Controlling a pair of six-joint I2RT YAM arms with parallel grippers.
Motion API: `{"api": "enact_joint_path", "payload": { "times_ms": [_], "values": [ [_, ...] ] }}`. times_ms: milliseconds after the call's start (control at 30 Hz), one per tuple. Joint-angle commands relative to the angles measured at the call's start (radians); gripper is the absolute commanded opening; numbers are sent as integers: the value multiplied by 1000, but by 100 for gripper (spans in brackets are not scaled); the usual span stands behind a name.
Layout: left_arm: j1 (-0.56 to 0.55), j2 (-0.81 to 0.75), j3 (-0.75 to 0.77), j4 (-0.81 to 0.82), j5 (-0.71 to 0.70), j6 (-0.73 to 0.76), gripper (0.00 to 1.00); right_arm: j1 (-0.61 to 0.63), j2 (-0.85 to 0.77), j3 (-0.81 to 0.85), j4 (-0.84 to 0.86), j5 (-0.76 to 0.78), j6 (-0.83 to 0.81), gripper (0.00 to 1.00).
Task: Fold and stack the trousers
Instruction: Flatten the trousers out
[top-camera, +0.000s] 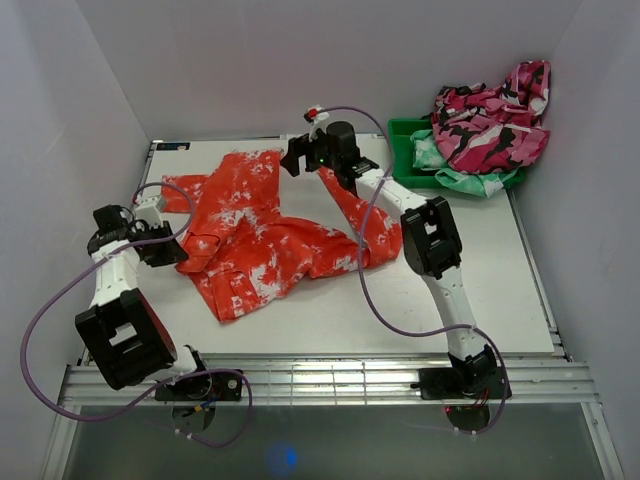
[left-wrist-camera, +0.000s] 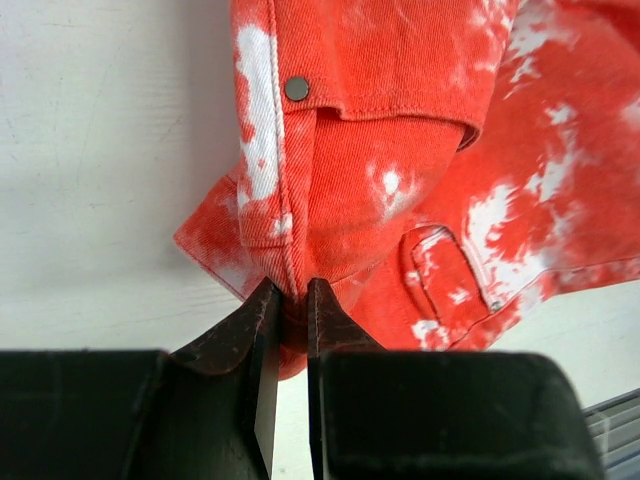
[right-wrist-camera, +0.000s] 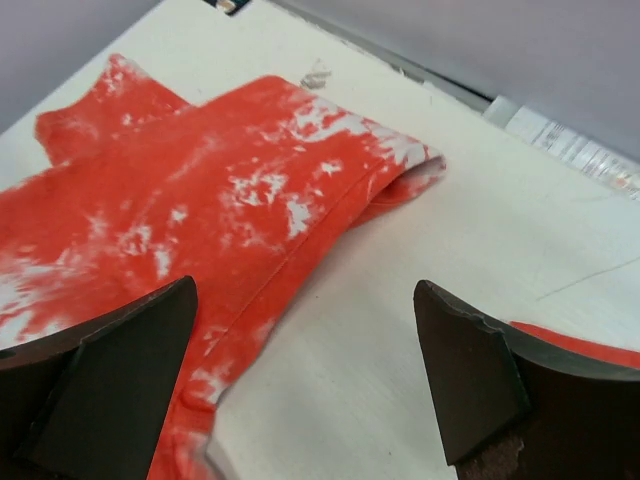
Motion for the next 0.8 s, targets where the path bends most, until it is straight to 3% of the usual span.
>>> {"api": "enact_joint_path", "payload": {
  "times_ms": [0, 300, 400, 500, 533, 600, 633, 767],
  "values": [
    [0, 9, -6, -68, -20, 151, 0, 34, 102, 60, 167, 44, 37, 94],
    [0, -10, 14, -133, 46, 171, 0, 52, 299, 149, 304, 58, 193, 96],
    [0, -17, 27, -148, 57, 165, 0, 65, 348, 183, 342, 23, 182, 91],
    [0, -26, 28, -140, 46, 156, 0, 72, 380, 214, 373, 14, 196, 71],
    [0, -26, 30, -137, 38, 151, 0, 72, 382, 215, 379, 12, 196, 52],
    [0, -11, 36, -127, 15, 139, 0, 68, 363, 199, 382, -18, 197, 26],
    [0, -3, 40, -125, 9, 134, 0, 62, 346, 180, 384, -40, 200, 8],
    [-1, 44, 74, -105, -21, 116, 0, -12, 183, -11, 397, -170, 223, 8]
  ]
}}
